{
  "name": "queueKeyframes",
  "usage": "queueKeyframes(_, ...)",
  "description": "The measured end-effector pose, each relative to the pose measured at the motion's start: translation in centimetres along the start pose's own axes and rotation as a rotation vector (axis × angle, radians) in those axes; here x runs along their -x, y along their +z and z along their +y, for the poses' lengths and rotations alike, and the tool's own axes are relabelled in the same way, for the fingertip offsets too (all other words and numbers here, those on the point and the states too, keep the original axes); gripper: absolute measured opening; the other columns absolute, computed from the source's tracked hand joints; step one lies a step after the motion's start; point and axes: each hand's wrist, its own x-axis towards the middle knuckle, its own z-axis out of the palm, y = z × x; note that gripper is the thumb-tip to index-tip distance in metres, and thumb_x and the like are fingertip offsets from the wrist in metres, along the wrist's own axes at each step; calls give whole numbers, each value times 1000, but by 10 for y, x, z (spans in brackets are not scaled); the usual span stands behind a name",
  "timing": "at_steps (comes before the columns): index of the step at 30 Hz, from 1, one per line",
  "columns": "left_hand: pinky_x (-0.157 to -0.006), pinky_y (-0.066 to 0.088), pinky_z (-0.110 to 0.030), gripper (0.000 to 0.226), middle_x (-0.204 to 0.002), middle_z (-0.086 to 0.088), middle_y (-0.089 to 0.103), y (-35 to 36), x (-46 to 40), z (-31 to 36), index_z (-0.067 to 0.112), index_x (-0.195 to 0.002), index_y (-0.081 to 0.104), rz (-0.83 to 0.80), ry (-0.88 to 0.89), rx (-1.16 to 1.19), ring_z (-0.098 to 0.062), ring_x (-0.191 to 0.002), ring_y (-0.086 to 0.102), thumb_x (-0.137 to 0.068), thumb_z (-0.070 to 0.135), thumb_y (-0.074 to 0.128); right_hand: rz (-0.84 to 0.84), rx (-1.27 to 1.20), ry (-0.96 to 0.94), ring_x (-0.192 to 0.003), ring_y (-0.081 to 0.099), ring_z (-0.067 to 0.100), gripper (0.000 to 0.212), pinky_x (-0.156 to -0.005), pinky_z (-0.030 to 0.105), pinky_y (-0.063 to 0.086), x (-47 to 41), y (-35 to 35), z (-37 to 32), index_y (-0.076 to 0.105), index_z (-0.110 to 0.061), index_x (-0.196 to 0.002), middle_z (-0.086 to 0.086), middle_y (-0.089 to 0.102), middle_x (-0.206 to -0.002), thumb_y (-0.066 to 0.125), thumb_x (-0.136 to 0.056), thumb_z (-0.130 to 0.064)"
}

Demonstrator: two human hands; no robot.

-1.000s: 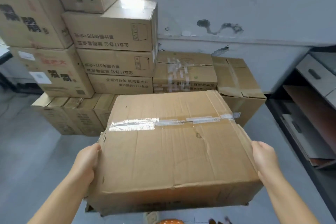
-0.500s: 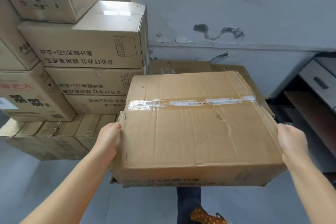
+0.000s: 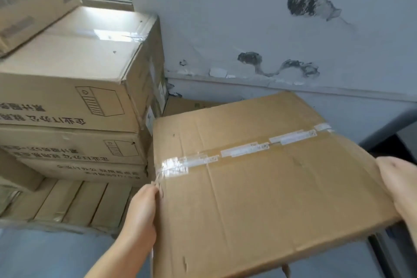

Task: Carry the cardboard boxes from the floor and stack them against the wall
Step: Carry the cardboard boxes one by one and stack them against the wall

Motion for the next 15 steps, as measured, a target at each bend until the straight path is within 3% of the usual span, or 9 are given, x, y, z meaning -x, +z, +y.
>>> queueKeyframes(4,-62,37,-30,21,-76,-7,59,45,-19,41,11,-72,56,-27,46,-21,-21,-71,53,-91,14,48,65,71,19,-59,47,25,30,-58,37,34,-39,19,-27,46,-19,-57,9,46,-63,43,-75,-42)
queueKeyframes(6,-60,37,-27,25,-75,-2,58,59,-42,67,18,-68,56,-4,66,-48,-18,-71,52,-92,14,49,102,12,6,-60,39,19,25,-58,35,29,-23,36,-40,46,-18,-60,8,40,-63,44,-69,-41)
queueKeyframes(9,-58,33,-26,24,-72,-4,55,71,-80,115,18,-67,56,0,137,-107,-21,-67,49,-90,13,50,107,-130,-36,-61,31,18,25,-57,34,24,-4,74,-52,42,-8,-63,6,36,-61,45,-74,-30)
queueKeyframes(12,-58,33,-28,25,-66,-8,53,82,-116,158,12,-66,58,6,254,-141,-20,-63,48,-90,12,51,91,-194,-31,-59,22,19,25,-57,34,17,-1,114,-67,32,-15,-60,5,29,-61,43,-82,-18)
queueKeyframes(15,-50,25,-26,32,-56,-5,42,97,-142,180,14,-59,49,14,355,-300,-19,-53,38,-91,15,48,62,-200,-18,-60,27,19,24,-57,33,20,-8,145,-77,38,-12,-62,4,32,-62,43,-86,-15)
